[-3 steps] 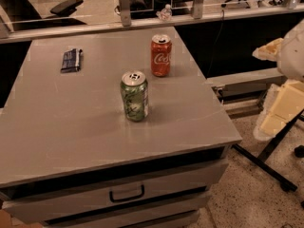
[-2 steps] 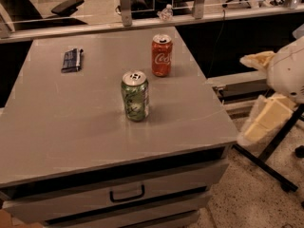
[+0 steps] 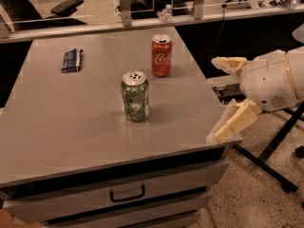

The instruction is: Knock green can over

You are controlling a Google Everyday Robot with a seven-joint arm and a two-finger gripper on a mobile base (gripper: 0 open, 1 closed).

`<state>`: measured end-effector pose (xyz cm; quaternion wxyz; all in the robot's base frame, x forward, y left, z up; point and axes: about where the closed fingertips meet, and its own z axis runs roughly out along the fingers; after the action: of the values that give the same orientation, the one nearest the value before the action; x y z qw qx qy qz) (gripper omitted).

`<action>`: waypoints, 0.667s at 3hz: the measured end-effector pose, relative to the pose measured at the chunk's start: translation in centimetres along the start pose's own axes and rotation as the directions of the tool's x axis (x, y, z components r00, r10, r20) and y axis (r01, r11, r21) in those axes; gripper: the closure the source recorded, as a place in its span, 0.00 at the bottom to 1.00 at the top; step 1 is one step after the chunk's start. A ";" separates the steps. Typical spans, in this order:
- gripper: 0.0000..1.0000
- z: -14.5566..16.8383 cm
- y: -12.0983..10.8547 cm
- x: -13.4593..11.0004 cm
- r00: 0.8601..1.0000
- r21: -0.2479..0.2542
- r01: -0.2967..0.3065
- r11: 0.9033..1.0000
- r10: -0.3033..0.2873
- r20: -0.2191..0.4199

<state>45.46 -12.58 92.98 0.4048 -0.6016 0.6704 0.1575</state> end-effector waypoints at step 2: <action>0.00 2.3 0.4 -0.8 0.996 0.015 -0.024 1.000 0.022 0.088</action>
Offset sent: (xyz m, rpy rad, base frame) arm 0.0083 0.0359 -0.0157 0.1741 -0.0384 -0.0120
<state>45.82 -10.36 92.04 0.4369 -0.5831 0.6600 0.1832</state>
